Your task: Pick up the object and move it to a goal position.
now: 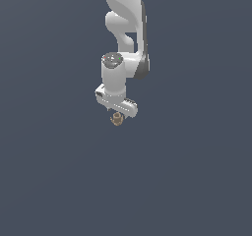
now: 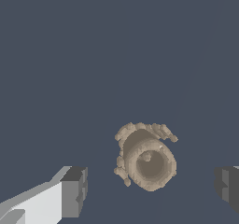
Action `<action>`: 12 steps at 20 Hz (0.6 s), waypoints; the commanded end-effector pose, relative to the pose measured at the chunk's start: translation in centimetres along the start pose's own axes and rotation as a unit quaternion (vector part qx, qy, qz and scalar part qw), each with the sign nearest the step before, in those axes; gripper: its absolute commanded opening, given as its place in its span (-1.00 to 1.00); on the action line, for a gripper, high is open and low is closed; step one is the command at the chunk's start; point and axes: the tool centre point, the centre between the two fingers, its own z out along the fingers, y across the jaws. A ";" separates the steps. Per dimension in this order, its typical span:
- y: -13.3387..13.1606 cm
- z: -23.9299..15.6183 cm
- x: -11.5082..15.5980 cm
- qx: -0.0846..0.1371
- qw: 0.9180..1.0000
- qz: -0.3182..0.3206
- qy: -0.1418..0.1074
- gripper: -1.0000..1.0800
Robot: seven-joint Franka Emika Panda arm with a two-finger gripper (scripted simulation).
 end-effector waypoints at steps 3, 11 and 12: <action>0.3 0.3 -0.4 0.000 1.000 0.014 0.000 0.92; 0.3 1.5 -0.4 0.000 1.000 0.012 0.000 0.92; 0.3 1.9 -0.4 0.000 1.000 0.012 0.000 0.92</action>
